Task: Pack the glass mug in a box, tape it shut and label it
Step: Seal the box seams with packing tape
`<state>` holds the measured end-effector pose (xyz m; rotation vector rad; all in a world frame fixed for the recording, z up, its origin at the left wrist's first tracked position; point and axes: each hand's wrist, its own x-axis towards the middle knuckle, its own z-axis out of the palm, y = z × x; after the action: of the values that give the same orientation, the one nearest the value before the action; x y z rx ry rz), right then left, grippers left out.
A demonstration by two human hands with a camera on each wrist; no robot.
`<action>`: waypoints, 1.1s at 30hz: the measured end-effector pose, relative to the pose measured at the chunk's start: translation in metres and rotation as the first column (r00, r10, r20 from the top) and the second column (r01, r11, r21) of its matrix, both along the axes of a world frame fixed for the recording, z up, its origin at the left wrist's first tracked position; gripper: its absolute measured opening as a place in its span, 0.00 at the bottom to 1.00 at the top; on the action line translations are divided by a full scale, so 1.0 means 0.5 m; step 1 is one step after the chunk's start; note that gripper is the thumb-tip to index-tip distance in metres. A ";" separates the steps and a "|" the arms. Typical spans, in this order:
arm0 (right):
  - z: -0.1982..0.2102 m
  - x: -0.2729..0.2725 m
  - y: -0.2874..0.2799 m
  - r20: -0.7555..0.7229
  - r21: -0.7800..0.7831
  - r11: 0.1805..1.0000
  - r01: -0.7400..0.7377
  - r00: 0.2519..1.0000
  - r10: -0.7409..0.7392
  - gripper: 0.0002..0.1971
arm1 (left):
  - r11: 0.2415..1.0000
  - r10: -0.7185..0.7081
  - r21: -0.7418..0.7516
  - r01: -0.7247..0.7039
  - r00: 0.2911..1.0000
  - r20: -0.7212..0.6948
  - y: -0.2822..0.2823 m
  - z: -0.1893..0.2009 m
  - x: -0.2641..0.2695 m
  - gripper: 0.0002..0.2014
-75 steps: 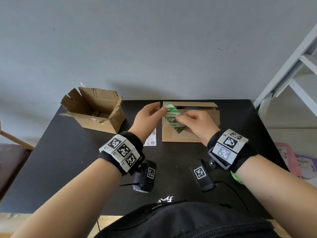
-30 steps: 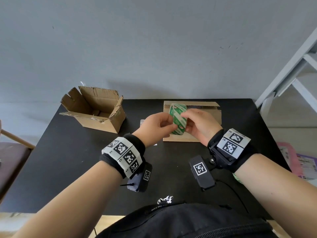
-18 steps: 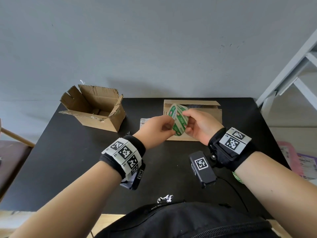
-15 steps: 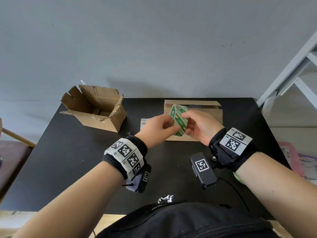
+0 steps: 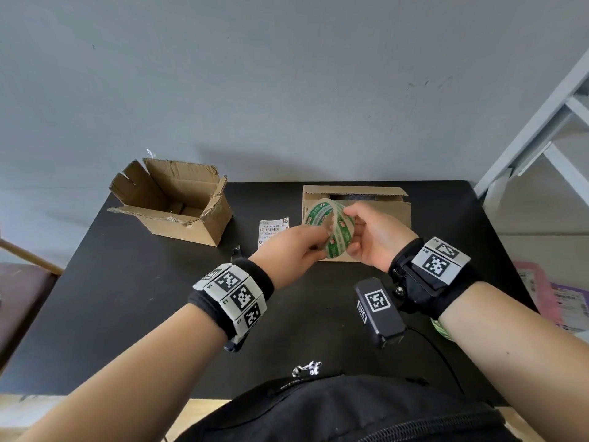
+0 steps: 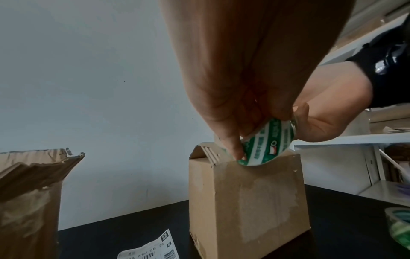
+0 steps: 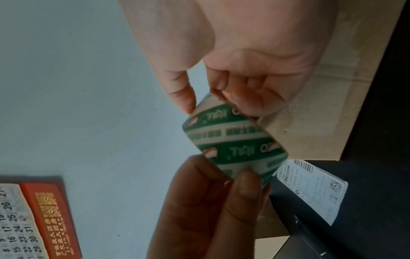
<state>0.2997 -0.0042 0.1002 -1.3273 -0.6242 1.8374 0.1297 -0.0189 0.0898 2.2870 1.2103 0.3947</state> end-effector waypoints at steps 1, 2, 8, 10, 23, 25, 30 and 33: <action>0.000 0.001 -0.001 -0.016 -0.006 1.000 -0.006 1.000 0.006 0.07 | 1.000 -0.003 -0.003 0.002 1.000 -0.014 0.001 -0.002 -0.001 0.06; 0.001 0.001 -0.002 -0.034 -0.010 1.000 -0.014 0.999 0.013 0.07 | 1.000 -0.004 -0.006 0.004 1.000 -0.025 0.002 -0.003 -0.003 0.06; 0.005 -0.003 -0.006 -0.144 -0.013 0.999 -0.029 0.989 0.027 0.10 | 0.999 0.039 -0.033 -0.039 0.999 0.014 0.008 -0.004 -0.011 0.05; 0.005 -0.002 -0.006 -0.169 -0.007 1.000 -0.021 0.985 0.019 0.10 | 0.998 0.051 -0.041 -0.050 0.999 0.012 0.009 -0.005 -0.012 0.05; 0.008 -0.017 -0.012 -0.004 0.205 0.977 -0.064 0.998 0.067 0.06 | 0.921 0.357 -0.287 -0.264 0.865 0.351 0.015 0.015 -0.006 0.11; 0.007 -0.016 -0.015 0.016 0.235 0.966 -0.112 0.994 0.111 0.08 | 0.899 0.400 -0.359 -0.252 0.807 0.434 0.016 0.023 -0.005 0.10; 0.003 -0.021 -0.023 0.069 0.318 0.934 -0.165 0.986 0.151 0.14 | 0.840 0.478 -0.502 -0.206 0.718 0.506 0.016 0.029 -0.006 0.09; 0.005 -0.024 -0.025 0.096 0.339 0.930 -0.142 0.989 0.116 0.09 | 0.835 0.481 -0.517 -0.189 0.707 0.518 0.016 0.028 -0.007 0.07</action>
<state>0.2874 -0.0169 0.1029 -1.1438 -1.0450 1.6876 0.1264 -0.0109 0.1038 1.3528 1.1977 0.8646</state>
